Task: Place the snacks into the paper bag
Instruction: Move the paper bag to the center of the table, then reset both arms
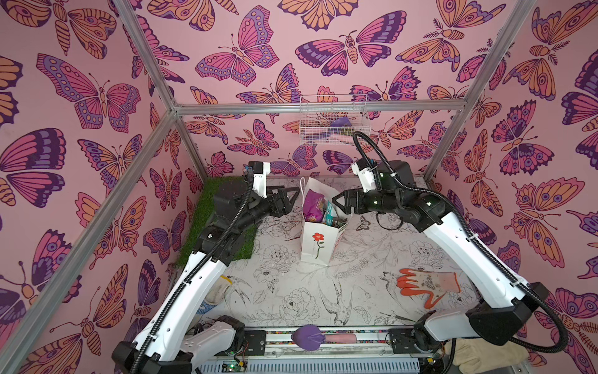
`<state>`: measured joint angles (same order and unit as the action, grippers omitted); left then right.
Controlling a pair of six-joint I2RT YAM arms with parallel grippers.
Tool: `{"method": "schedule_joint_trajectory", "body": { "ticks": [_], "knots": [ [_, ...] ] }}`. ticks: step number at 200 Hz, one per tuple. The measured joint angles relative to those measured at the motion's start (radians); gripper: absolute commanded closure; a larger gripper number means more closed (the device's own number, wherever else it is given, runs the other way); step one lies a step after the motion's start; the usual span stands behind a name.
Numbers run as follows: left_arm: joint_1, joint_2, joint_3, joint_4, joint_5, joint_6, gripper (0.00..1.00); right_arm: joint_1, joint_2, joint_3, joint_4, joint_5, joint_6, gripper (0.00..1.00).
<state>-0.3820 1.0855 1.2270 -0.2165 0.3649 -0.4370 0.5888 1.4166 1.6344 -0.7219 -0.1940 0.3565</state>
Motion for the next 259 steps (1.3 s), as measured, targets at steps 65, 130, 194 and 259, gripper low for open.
{"method": "schedule_joint_trajectory", "body": {
  "ticks": [65, 130, 194, 259],
  "knots": [
    [0.0, -0.042, -0.022, -0.034, -0.055, 0.031, 0.29, 0.0, -0.046, -0.026, -0.031, 0.073, -0.023, 0.08],
    [0.0, -0.083, -0.075, -0.056, -0.122, 0.071, 0.29, 0.0, -0.143, -0.166, 0.01, 0.211, -0.025, 0.08],
    [0.0, -0.156, -0.174, -0.073, -0.262, 0.105, 0.29, -0.05, -0.254, -0.278, 0.077, 0.37, -0.016, 0.07],
    [0.0, -0.226, -0.283, -0.073, -0.41, 0.149, 0.29, -0.096, -0.296, -0.417, 0.127, 0.483, 0.002, 0.07]
  ]
}}
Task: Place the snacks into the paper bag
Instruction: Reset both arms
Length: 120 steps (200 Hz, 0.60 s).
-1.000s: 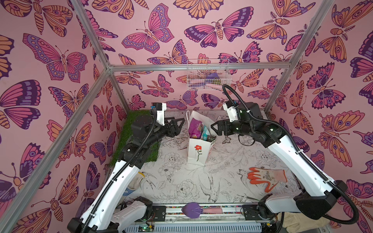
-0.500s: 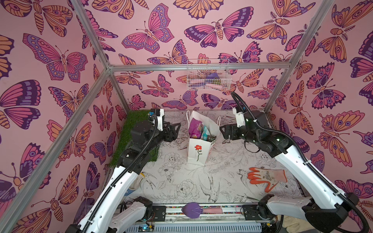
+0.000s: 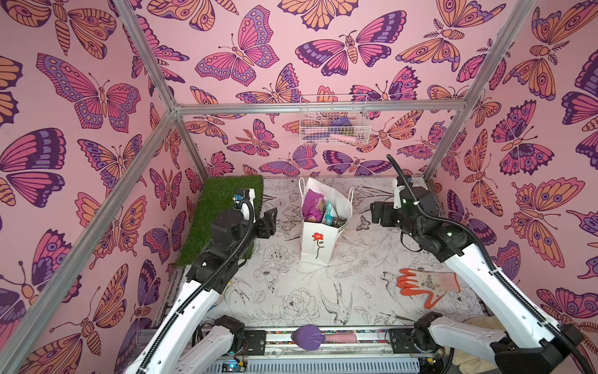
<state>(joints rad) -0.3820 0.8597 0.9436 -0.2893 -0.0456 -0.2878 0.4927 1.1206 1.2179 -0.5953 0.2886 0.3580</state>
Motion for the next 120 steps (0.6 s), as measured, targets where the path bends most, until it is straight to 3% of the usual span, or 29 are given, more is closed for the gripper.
{"method": "schedule_joint_trajectory", "body": {
  "ticks": [30, 37, 120],
  "knots": [
    [0.0, -0.027, -0.055, 0.0, -0.06, 0.018, 0.28, -0.003, -0.069, -0.151, 0.077, 0.059, -0.014, 0.07],
    [0.0, -0.034, -0.07, 0.0, -0.072, 0.021, 0.29, -0.006, -0.083, -0.181, 0.092, 0.075, -0.019, 0.0],
    [0.0, -0.126, -0.248, 0.008, -0.24, 0.061, 0.29, -0.009, -0.242, -0.474, 0.321, 0.264, -0.124, 0.01]
  ]
}}
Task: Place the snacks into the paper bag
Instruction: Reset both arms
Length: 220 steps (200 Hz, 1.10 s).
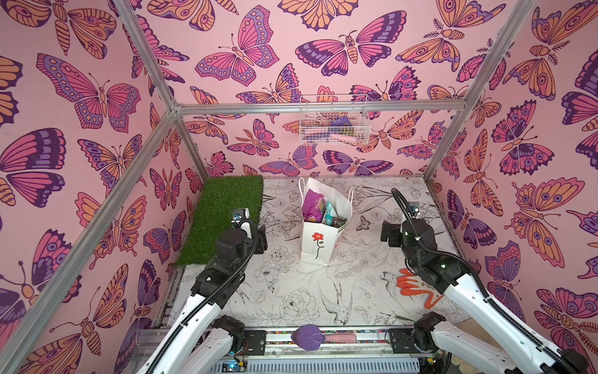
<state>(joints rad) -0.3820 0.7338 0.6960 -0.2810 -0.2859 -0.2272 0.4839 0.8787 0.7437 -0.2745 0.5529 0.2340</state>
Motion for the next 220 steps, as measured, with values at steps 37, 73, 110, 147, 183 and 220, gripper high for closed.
{"method": "schedule_joint_trajectory", "body": {
  "ticks": [37, 73, 110, 147, 183, 220],
  "knots": [
    [0.0, -0.017, -0.069, 0.006, -0.076, 0.01, 0.32, 0.0, -0.029, -0.081, 0.051, 0.128, 0.002, 0.06],
    [0.0, -0.065, -0.129, 0.019, -0.129, 0.009, 0.32, -0.004, -0.056, -0.206, 0.139, 0.256, 0.0, 0.08],
    [0.0, -0.098, -0.167, 0.019, -0.187, 0.007, 0.33, -0.005, -0.121, -0.322, 0.235, 0.257, -0.047, 0.01],
    [-0.005, -0.103, -0.193, 0.021, -0.251, 0.006, 0.34, -0.005, -0.166, -0.406, 0.323, 0.233, -0.107, 0.01],
    [-0.027, -0.103, -0.224, 0.021, -0.319, 0.007, 0.35, -0.005, -0.176, -0.46, 0.366, 0.223, -0.137, 0.01],
    [-0.071, -0.104, -0.253, 0.022, -0.401, 0.015, 0.35, -0.005, -0.188, -0.487, 0.393, 0.196, -0.16, 0.01]
  ]
}}
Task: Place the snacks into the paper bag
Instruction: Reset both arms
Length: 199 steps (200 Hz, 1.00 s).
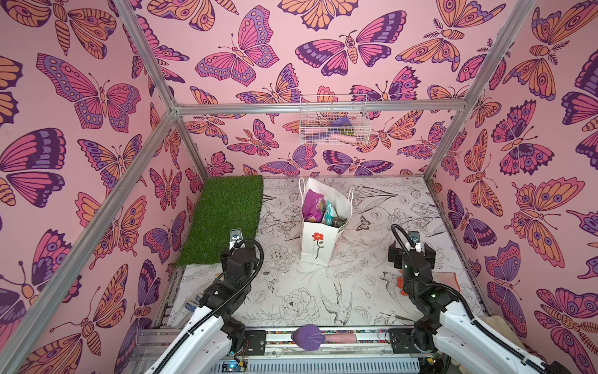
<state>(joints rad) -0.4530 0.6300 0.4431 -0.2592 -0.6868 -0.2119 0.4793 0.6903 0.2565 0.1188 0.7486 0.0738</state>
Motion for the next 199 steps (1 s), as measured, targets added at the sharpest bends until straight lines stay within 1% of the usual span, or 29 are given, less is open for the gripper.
{"method": "schedule_joint_trajectory", "body": {
  "ticks": [38, 81, 110, 154, 199],
  "knots": [
    [-0.021, 0.002, -0.032, 0.019, -0.066, 0.018, 0.35, 0.0, 0.001, -0.028, 0.018, -0.028, -0.003, 0.01],
    [-0.025, 0.05, -0.054, 0.052, -0.092, 0.036, 0.35, 0.0, 0.002, -0.061, 0.037, -0.04, -0.004, 0.01],
    [-0.025, 0.063, -0.077, 0.084, -0.1, 0.042, 0.35, 0.0, 0.016, -0.063, 0.053, -0.043, -0.004, 0.01],
    [-0.025, 0.067, -0.192, 0.134, -0.102, 0.048, 0.34, 0.0, 0.057, -0.063, 0.058, -0.043, -0.003, 0.01],
    [-0.025, 0.135, -0.195, 0.188, -0.098, 0.055, 0.34, 0.0, 0.133, -0.053, 0.062, -0.016, 0.008, 0.01]
  ]
}}
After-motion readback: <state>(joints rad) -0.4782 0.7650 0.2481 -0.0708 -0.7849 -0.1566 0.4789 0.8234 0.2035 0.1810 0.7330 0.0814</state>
